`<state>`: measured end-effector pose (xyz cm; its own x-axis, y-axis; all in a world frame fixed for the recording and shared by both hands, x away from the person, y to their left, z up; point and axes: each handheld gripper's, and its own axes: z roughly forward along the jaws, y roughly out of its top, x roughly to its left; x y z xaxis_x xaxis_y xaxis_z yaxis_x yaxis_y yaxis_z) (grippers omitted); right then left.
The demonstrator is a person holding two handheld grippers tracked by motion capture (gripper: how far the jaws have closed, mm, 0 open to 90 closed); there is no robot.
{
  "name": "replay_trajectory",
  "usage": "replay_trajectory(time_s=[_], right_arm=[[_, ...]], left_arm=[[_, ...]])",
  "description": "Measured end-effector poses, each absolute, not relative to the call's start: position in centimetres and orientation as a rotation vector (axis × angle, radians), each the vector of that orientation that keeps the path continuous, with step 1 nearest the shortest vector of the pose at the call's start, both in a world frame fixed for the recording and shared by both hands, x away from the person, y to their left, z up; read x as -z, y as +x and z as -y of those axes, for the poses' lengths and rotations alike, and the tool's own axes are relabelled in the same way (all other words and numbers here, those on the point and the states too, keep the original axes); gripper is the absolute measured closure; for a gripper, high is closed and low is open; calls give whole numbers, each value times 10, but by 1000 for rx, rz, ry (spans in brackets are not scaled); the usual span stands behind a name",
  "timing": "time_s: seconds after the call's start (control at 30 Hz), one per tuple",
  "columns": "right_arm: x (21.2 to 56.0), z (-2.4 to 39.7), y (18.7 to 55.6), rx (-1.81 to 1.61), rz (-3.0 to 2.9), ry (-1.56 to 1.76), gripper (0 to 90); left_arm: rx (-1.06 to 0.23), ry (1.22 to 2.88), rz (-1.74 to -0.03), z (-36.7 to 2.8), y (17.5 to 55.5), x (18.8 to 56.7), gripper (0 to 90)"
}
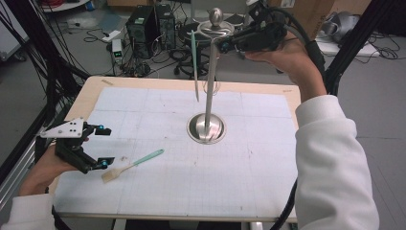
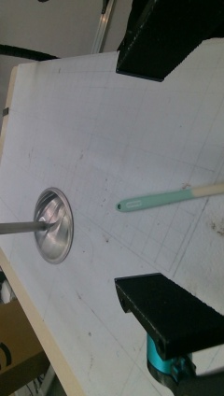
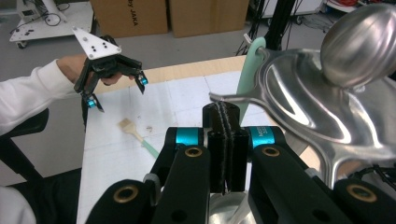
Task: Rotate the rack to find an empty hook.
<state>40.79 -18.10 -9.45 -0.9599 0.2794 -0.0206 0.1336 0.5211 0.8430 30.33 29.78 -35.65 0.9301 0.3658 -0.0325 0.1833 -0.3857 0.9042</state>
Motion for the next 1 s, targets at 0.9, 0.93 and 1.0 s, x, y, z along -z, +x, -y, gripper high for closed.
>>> replay_trajectory(time_s=[0.9, 0.93, 1.0], right_arm=[[103, 250, 406, -1408, -2554, 524, 893], [102, 250, 407, -1414, -2546, 522, 893], [101, 252, 409, -1414, -2545, 525, 893]], left_arm=[[-209, 2008, -381, -293, 298, 356, 17], [-210, 2006, -376, -294, 298, 356, 17], [-211, 1996, -379, -295, 298, 355, 17]])
